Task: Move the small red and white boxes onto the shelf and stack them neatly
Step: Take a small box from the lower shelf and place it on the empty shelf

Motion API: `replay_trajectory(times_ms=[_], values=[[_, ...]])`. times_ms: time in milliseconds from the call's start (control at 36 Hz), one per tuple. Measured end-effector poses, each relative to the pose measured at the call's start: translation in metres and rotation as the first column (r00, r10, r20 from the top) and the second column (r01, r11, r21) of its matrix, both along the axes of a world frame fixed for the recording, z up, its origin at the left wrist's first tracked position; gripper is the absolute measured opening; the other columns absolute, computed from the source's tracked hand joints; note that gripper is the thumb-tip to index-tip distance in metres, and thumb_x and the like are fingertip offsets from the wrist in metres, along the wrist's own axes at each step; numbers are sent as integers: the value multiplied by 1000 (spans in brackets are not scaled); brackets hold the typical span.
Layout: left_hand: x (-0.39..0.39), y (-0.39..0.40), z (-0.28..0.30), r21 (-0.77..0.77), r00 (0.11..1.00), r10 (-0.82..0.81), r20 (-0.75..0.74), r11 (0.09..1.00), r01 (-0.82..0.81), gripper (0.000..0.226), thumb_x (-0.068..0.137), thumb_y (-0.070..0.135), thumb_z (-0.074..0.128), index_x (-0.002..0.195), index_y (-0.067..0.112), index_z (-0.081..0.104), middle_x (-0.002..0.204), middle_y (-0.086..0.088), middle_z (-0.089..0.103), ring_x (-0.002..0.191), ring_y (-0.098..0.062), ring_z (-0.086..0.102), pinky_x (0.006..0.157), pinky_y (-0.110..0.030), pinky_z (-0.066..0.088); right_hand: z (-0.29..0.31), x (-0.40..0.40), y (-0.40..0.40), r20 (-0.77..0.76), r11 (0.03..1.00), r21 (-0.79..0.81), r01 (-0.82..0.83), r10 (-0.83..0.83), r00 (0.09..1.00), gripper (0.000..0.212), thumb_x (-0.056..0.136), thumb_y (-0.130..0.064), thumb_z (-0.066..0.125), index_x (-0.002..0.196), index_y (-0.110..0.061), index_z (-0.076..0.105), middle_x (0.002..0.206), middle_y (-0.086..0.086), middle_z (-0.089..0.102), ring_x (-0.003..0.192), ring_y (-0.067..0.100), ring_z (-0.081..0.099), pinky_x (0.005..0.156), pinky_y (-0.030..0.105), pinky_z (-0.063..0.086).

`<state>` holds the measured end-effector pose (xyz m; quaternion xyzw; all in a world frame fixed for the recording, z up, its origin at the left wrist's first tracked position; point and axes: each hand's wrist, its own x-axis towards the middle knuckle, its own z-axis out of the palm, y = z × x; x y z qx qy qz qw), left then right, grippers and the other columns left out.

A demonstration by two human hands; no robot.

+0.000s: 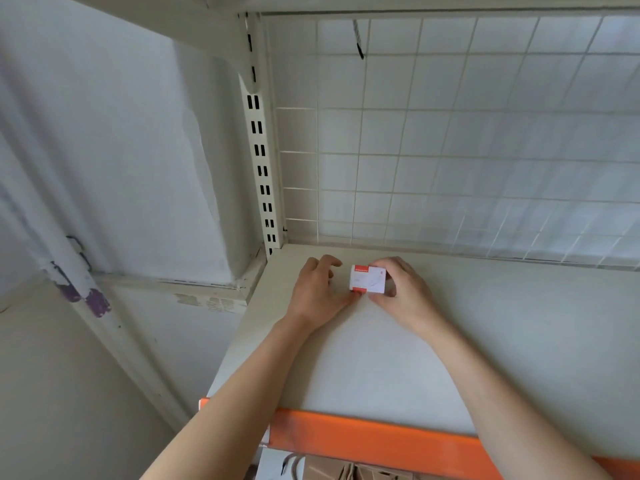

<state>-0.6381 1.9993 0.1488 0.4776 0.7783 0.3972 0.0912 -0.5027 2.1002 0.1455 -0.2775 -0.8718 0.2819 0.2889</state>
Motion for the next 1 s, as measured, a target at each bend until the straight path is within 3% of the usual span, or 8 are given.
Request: replay_trajectory(times_ms=[83,167,278,472,639,722,861,1000], values=[[-5,1,1,-49,1000,24,-7,998,-24,34,79,24,71,107,9,56,98,0,46,83,-13,47,77,-18,39,1,0,2,-50,999,46,13,-10,999,38,73,2,68,109,-10,60,107,0,55,102,21,52,78,28,44],[-15,0,7,-137,997,-68,-46,989,62,17,83,18,66,96,10,59,95,-1,46,81,-15,48,66,-16,35,-1,0,2,-46,996,87,27,-23,999,41,72,0,72,111,-11,62,106,-4,48,104,19,46,79,21,36],[-35,-10,19,-251,971,-194,-137,955,156,8,84,14,62,91,11,64,93,-1,51,81,-14,50,72,-19,39,5,-5,4,66,996,84,10,-16,998,47,74,-8,76,118,-12,62,112,8,49,108,23,38,84,13,24],[-63,-36,23,-335,938,-228,-260,933,134,6,83,22,62,80,23,57,81,10,44,80,-13,51,71,-20,39,27,-35,6,336,996,5,-85,78,939,44,85,-21,65,126,-17,52,119,7,48,118,23,36,93,21,29],[-65,-48,23,-342,900,-285,-330,925,167,12,88,25,57,95,16,62,89,5,44,82,-16,52,79,-27,44,23,-53,4,345,997,-81,-6,34,938,48,83,-23,66,128,-20,52,109,3,42,121,27,40,104,28,31],[-61,-49,23,-334,869,-303,-391,927,172,16,91,26,52,100,15,60,93,3,44,88,-20,54,82,-32,46,16,-53,3,342,998,-65,27,-3,940,51,83,-25,67,131,-22,49,120,7,44,121,29,37,100,24,27],[-51,-41,26,-355,827,-356,-435,912,206,20,93,25,47,106,15,58,95,3,43,92,-20,53,69,-26,38,21,-50,-1,353,995,-90,32,2,936,58,85,-28,65,139,-26,42,123,7,44,122,27,39,107,29,29],[-34,-23,32,-391,730,-468,-498,873,293,20,93,21,45,105,12,59,107,-2,53,96,-22,54,69,-26,38,37,-27,-3,420,998,-30,52,-35,907,55,90,-23,59,140,-16,39,130,8,47,119,20,48,91,20,34]])
